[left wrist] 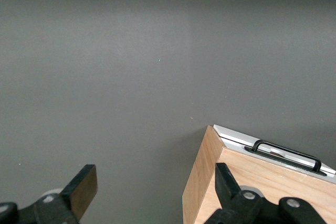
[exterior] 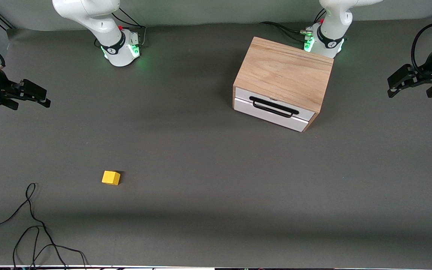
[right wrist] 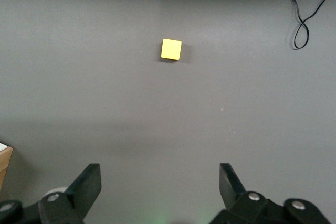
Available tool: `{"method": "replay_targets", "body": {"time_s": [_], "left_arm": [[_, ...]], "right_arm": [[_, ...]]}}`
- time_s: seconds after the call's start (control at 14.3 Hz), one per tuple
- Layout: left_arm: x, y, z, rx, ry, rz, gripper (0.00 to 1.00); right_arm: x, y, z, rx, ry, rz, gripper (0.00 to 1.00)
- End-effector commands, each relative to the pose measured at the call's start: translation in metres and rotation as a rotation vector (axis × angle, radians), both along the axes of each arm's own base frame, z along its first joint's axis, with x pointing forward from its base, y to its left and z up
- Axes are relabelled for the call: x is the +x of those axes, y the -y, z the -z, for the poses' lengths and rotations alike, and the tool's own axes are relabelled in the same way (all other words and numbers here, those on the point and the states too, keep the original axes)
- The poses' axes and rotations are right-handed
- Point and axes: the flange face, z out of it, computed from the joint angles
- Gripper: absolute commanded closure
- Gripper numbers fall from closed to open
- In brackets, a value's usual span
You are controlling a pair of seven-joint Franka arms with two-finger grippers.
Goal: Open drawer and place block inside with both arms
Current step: 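Move the right gripper toward the yellow cube while the left gripper waits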
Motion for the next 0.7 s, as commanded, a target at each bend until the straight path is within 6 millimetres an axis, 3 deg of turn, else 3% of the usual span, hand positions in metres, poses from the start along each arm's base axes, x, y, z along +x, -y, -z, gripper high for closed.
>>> {"method": "replay_targets", "body": {"time_s": [0.0,0.28,0.63], "left_arm": [[-0.001,-0.001,-0.003,-0.006,0.015,0.007,0.00],[-0.001,-0.001,-0.003,-0.006,0.012,0.006,0.00],[-0.002,-0.001,-0.003,-0.006,0.009,0.006,0.00]], "right_arm": [[-0.001,-0.001,0.001,0.007,-0.013,0.024,0.00],[0.007,-0.003,0.007,0.011,-0.007,0.023,0.00],[0.034,-0.001,0.033,0.007,0.029,0.030,0.00]]}}
